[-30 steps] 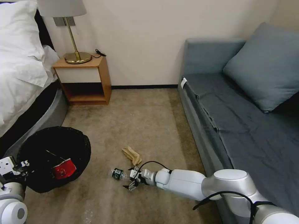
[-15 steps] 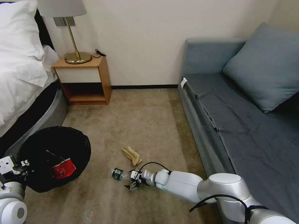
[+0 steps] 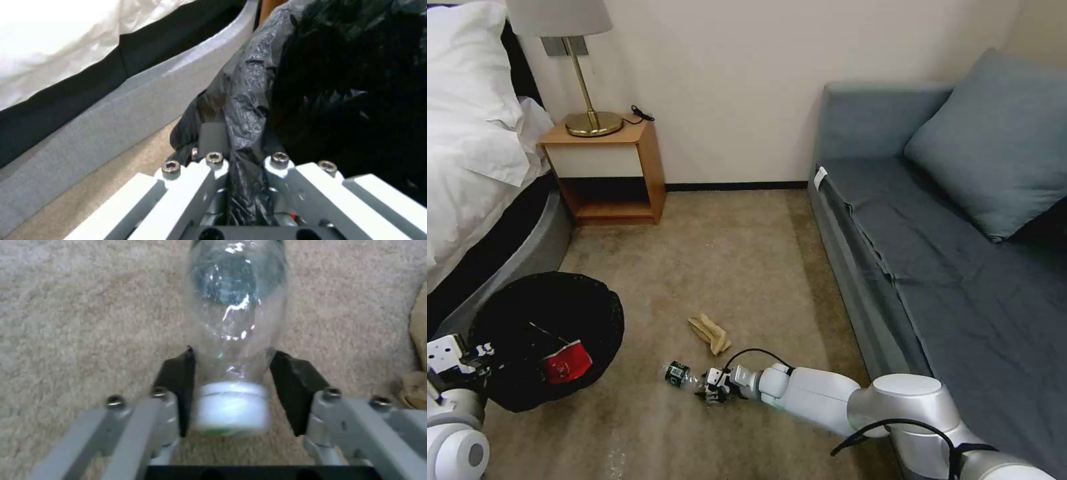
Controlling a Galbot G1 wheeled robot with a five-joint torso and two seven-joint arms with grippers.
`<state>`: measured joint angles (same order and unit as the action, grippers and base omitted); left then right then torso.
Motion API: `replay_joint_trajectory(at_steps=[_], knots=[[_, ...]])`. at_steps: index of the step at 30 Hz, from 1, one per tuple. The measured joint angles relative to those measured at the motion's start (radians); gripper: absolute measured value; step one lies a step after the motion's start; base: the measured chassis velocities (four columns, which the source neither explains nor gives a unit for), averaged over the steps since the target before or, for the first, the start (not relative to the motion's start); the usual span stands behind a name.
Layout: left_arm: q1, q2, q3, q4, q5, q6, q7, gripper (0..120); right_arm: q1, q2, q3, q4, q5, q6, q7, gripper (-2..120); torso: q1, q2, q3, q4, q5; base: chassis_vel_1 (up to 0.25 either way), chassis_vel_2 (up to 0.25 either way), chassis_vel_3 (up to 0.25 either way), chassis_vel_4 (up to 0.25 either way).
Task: Pick up the trash bin, then pick up the garbage on the floor and place it into the trash bin.
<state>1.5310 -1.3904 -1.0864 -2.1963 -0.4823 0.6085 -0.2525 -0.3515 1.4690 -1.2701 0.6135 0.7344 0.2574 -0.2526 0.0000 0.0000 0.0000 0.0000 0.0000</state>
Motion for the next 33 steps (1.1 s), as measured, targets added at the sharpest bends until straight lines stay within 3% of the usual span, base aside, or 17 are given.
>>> replay_joint_trajectory(at_steps=[3, 12, 22, 28, 31, 33], knots=[[-0.002, -0.001, 0.002, 0.0, 0.001, 0.0, 0.0, 4, 0.005, -0.022, 0.002, 0.025, 0.0, 0.001, 0.001, 28, 0.0, 0.0, 0.0, 0.0, 0.0, 0.0, 0.0, 0.0, 0.0], [-0.005, 0.004, -0.003, 0.009, 0.002, 0.0, 0.0, 4, 0.051, -0.103, 0.012, 0.188, 0.01, 0.018, 0.057, 28, 0.0, 0.0, 0.0, 0.0, 0.0001, 0.0, 0.0, 0.0, 0.0], [-0.012, 0.024, -0.017, 0.037, 0.017, 0.0, 0.0, 4, 0.165, -0.238, 0.17, 0.374, -0.092, 0.001, 0.158, 28, 0.0, 0.0, 0.0, 0.0, 0.0001, 0.0, 0.0, 0.0, 0.0], [-0.015, 0.026, -0.012, 0.044, 0.02, 0.0, 0.001, 4, 0.197, -0.277, 0.213, 0.449, -0.113, -0.026, 0.189, 28, 0.0, 0.0, 0.0, -0.0003, 0.0, 0.0, 0.0, 0.0, 0.0], [-0.015, 0.026, -0.006, 0.049, 0.023, 0.0, 0.002, 4, 0.207, -0.29, 0.252, 0.558, -0.095, -0.051, 0.216, 28, 0.0, 0.0, 0.0, 0.0, 0.0001, 0.0, 0.0, 0.0, 0.0], [-0.015, 0.026, -0.003, 0.051, 0.024, 0.0, 0.002, 4, 0.215, -0.295, 0.275, 0.699, -0.04, -0.082, 0.237, 28, 0.0, 0.0, 0.0, 0.0, 0.0, 0.0, 0.0, 0.0, 0.0]])
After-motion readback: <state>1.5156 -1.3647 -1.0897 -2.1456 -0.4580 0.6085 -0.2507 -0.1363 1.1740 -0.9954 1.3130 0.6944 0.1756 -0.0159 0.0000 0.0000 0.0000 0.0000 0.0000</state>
